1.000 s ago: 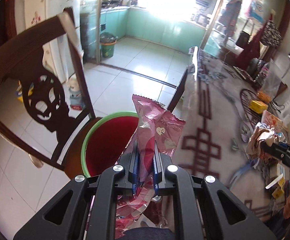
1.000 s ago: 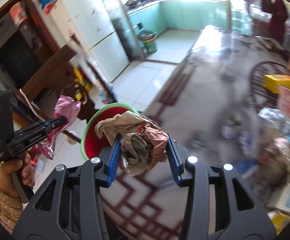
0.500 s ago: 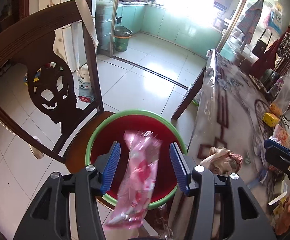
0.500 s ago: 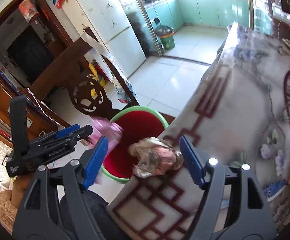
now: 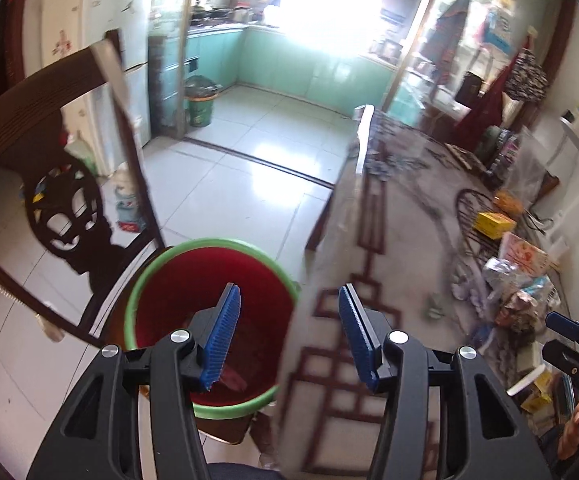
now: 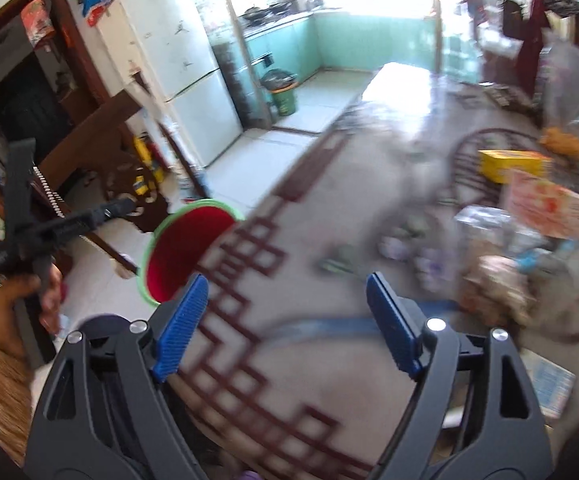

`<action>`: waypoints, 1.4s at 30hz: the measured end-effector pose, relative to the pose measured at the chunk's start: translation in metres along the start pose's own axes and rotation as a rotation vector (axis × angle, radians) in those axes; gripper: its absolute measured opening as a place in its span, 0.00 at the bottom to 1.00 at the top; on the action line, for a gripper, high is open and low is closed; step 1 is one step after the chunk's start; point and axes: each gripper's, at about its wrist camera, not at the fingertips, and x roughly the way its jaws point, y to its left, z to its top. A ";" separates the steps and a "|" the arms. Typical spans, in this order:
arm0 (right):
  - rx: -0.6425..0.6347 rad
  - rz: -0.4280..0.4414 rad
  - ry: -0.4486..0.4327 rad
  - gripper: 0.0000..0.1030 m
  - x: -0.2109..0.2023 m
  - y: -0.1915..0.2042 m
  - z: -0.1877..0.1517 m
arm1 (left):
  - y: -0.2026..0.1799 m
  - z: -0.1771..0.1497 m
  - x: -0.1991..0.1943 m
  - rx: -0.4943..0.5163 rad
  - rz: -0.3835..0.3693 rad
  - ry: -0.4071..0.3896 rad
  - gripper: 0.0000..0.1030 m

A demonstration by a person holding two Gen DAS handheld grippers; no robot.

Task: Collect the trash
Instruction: 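Grasp the crumpled brown paper with the left tool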

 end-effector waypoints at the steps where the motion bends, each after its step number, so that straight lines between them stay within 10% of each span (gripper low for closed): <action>1: 0.013 -0.031 -0.013 0.80 -0.009 -0.010 -0.004 | -0.011 0.000 -0.001 0.020 -0.022 0.000 0.47; 16: 0.377 -0.450 -0.143 0.84 -0.082 -0.194 -0.070 | -0.228 -0.043 0.036 0.248 -0.370 0.185 0.48; 27: 0.488 -0.369 -0.139 0.84 -0.069 -0.229 -0.090 | -0.331 -0.050 0.108 0.211 -0.366 0.288 0.48; 37: 0.601 -0.284 -0.133 0.86 -0.061 -0.254 -0.093 | -0.352 -0.053 0.158 0.182 -0.286 0.345 0.47; 42: 0.637 -0.261 -0.114 0.86 -0.053 -0.261 -0.094 | -0.347 -0.049 0.161 0.206 -0.304 0.326 0.27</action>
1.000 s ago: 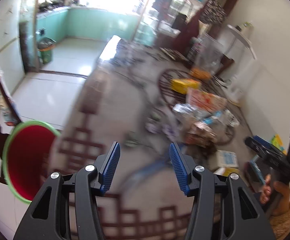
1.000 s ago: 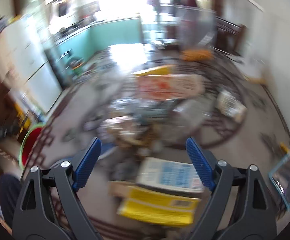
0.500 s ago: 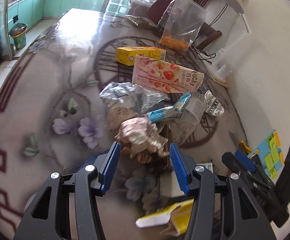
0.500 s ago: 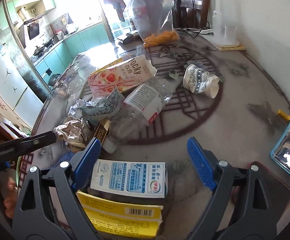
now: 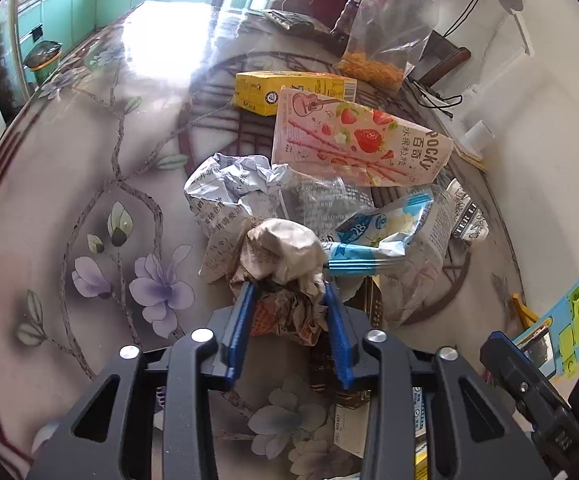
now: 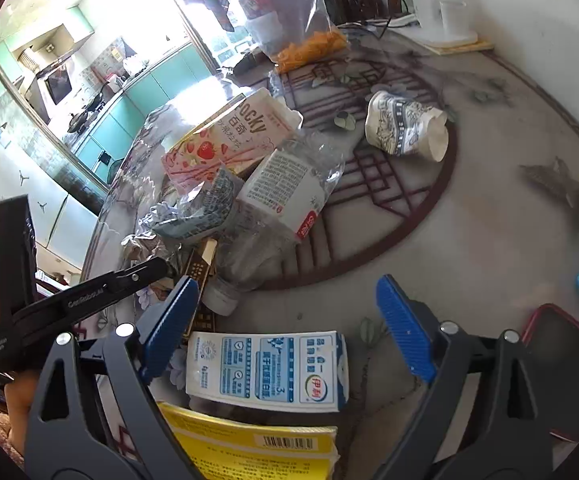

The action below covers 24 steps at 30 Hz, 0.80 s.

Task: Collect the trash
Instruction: 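Grasp the crumpled brown paper with the left tool, then grasp the clear plastic water bottle with the right tool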

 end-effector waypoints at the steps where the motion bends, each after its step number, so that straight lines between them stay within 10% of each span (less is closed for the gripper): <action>1: 0.005 0.000 0.003 0.86 0.002 -0.001 0.001 | 0.002 0.000 -0.004 0.005 0.002 -0.010 0.25; 24: 0.253 0.113 0.113 0.90 0.089 -0.019 0.042 | 0.034 -0.062 -0.119 0.108 0.124 -0.202 0.24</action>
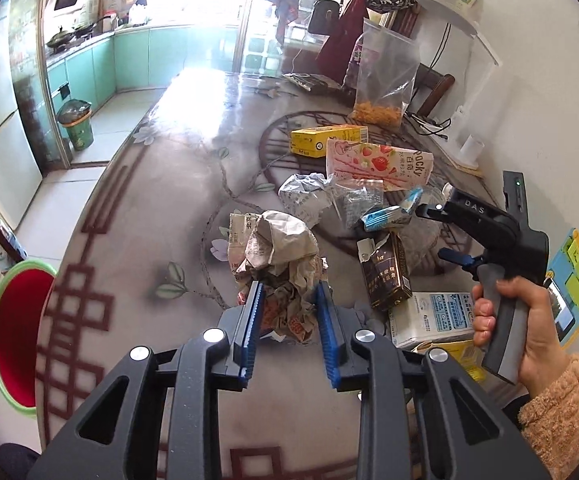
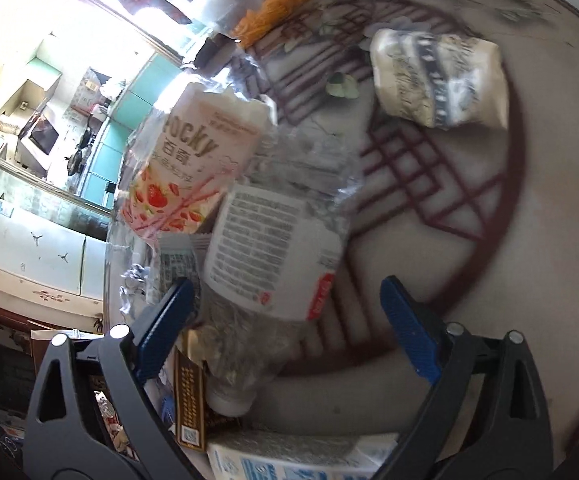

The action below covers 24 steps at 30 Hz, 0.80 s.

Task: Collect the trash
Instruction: 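Grasp the clear plastic water bottle with the right tool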

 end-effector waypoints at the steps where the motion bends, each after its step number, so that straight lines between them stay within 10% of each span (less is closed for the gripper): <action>1: -0.004 0.006 0.001 0.90 0.002 0.002 0.001 | 0.000 0.001 0.000 0.000 -0.001 0.000 0.24; 24: -0.153 -0.087 0.020 0.67 0.013 0.023 -0.004 | 0.002 -0.004 0.004 0.005 0.015 0.034 0.26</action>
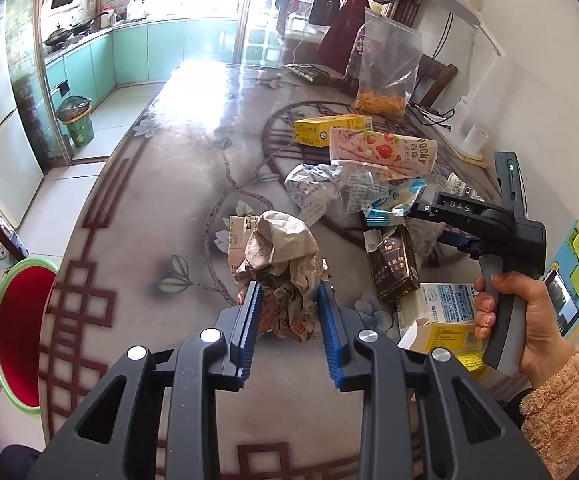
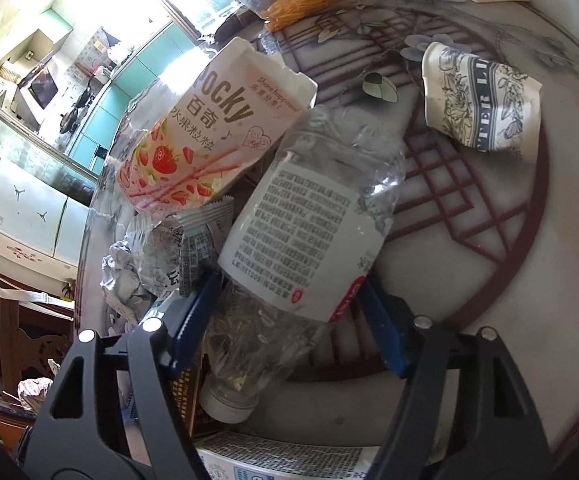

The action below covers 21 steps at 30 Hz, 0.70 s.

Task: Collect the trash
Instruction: 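Grasp the clear plastic water bottle with the right tool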

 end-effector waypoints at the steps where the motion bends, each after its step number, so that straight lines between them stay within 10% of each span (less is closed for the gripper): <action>1: 0.012 0.008 0.001 0.66 0.000 -0.002 0.000 | 0.001 0.000 0.000 -0.001 0.002 0.000 0.26; 21: 0.028 0.087 -0.041 0.60 -0.023 0.000 0.003 | 0.019 -0.002 0.002 -0.031 0.014 0.009 0.26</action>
